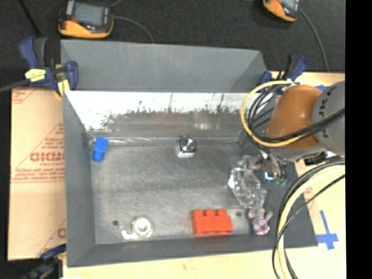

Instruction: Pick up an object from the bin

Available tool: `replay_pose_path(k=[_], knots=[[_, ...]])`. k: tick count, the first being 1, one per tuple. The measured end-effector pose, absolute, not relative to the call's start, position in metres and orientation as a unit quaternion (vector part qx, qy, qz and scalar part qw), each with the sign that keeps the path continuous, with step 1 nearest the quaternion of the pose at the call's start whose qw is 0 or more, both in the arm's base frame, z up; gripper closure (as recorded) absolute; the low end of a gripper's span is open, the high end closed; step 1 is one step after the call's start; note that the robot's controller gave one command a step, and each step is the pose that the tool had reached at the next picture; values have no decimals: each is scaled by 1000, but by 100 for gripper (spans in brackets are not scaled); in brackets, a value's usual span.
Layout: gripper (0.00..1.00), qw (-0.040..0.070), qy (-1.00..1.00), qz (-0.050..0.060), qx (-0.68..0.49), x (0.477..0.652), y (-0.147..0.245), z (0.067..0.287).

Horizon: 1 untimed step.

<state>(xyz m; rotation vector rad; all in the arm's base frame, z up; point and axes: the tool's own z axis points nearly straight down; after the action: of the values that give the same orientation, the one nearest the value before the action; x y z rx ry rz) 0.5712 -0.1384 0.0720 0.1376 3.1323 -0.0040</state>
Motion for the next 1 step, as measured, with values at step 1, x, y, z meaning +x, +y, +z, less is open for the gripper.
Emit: replay_pose_path(k=[1], knots=[[100,4,999,-2,31,539,-134,200]])
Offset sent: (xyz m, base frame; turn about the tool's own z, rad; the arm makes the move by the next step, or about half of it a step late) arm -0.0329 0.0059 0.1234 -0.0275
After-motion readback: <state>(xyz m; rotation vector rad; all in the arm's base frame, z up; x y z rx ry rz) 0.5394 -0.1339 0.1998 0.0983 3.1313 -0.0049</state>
